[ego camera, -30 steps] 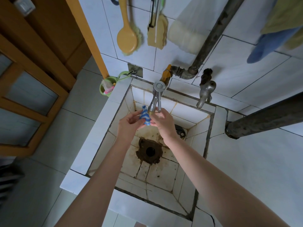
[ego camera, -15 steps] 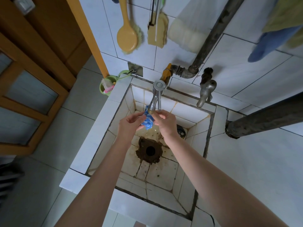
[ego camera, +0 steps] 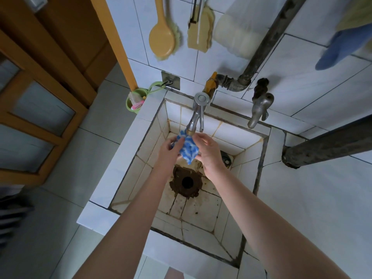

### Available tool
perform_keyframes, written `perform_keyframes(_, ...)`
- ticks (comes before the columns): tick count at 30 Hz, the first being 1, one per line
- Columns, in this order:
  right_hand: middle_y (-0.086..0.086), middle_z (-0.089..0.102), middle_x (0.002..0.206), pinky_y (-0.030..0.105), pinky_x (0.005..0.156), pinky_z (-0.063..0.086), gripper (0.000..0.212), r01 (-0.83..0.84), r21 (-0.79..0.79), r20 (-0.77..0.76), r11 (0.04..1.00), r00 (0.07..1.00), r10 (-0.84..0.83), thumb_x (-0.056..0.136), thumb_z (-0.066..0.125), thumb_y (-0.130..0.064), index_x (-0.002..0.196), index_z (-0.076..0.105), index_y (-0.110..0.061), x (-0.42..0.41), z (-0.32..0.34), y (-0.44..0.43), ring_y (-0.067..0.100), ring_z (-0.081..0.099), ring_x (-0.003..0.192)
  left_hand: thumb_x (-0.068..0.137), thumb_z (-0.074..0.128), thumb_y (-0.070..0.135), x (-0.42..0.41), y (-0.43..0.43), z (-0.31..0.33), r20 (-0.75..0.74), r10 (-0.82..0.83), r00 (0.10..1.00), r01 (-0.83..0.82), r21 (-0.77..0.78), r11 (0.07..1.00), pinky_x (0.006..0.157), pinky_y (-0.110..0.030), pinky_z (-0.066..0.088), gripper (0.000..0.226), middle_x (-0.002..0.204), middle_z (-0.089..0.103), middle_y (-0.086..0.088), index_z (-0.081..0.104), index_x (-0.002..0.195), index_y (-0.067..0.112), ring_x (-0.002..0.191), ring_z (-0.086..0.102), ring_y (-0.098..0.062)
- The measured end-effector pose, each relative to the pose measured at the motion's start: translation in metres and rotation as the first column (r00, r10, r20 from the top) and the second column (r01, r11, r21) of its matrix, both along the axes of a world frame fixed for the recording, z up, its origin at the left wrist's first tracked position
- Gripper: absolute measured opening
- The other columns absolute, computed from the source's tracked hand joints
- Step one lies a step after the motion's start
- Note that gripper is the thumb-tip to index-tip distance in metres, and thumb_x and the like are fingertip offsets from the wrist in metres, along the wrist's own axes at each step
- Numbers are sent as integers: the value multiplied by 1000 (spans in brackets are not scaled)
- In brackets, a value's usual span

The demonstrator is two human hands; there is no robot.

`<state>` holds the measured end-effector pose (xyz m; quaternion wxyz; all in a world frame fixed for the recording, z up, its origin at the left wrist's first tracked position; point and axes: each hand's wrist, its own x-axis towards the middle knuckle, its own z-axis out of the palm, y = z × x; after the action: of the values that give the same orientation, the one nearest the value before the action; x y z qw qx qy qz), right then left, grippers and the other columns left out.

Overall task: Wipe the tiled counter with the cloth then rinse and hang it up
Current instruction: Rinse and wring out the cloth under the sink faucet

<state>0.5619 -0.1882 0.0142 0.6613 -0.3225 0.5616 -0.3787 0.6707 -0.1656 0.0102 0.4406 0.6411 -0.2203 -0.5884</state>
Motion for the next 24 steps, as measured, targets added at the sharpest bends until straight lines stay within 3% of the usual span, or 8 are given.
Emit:
perform_keyframes(2, 2, 66, 91, 35, 80, 55, 9, 1, -13, -9, 1000, 1000, -1, 92, 58, -22, 91, 63, -15, 1, -3, -1, 21, 64, 89, 95, 53, 25, -2, -2, -4, 118, -22, 993, 23, -11, 1000, 77, -29, 50, 12, 84, 61, -1, 59, 93, 15, 78, 59, -15)
perform_keyframes(4, 4, 65, 93, 34, 82, 53, 8, 10, -35, -24, 999, 1000, -11, 91, 59, -19, 95, 63, -13, 1, -6, -3, 24, 63, 93, 96, 49, 28, -2, -6, -9, 204, -7, 979, 13, -25, 1000, 66, -26, 45, 20, 74, 57, 0, 54, 78, 20, 68, 54, -13)
perform_keyframes(9, 3, 63, 92, 32, 80, 54, 3, 1, -141, -87, 990, 996, -14, 90, 61, -16, 90, 59, -18, 6, -14, -5, 23, 63, 90, 99, 37, 38, -8, -16, -12, 182, 21, 983, -28, 37, 999, 44, -25, 42, 31, 75, 57, -6, 57, 96, 15, 57, 53, -16)
perform_keyframes(12, 1, 61, 88, 22, 71, 55, 4, 3, -234, -115, 972, 993, -31, 93, 56, -19, 89, 56, -19, 12, -21, -1, 17, 63, 82, 99, 33, 44, -12, -20, -16, 121, 91, 988, -102, 90, 991, 51, -27, 51, 48, 109, 64, -19, 52, 123, 8, 83, 65, -26)
perform_keyframes(15, 2, 58, 85, 21, 67, 53, 7, 89, -254, -145, 963, 981, -129, 95, 53, -19, 89, 52, -18, 14, -28, 2, 16, 61, 78, 100, 31, 44, -12, -20, -19, 118, 96, 988, -105, 75, 992, 48, -18, 44, 49, 99, 60, -16, 50, 124, 6, 67, 56, -14)
perform_keyframes(18, 1, 57, 84, 27, 72, 53, 8, 127, -260, -147, 957, 975, -169, 96, 51, -21, 89, 51, -16, 13, -33, 3, 18, 61, 81, 101, 31, 37, -11, -21, -27, 181, 78, 980, -88, 46, 995, 56, -22, 47, 38, 102, 60, -10, 52, 119, 11, 85, 61, -20)
perform_keyframes(21, -3, 56, 77, 21, 67, 50, 11, 26, -331, -187, 943, 978, -92, 96, 51, -20, 87, 51, -13, 17, -36, 11, 9, 59, 73, 99, 35, 36, -14, -17, -26, 209, 61, 976, -73, 47, 996, 56, -25, 46, 40, 100, 61, -17, 54, 117, 6, 85, 63, -28)
perform_keyframes(24, -6, 53, 68, 14, 54, 44, 17, -51, -367, -209, 929, 978, -29, 97, 49, -23, 88, 49, -8, 25, -37, 16, -2, 54, 57, 99, 37, 38, -20, -13, -27, 205, 14, 979, -33, 87, 996, 68, -30, 50, 39, 104, 63, -13, 57, 116, 8, 79, 60, -17)
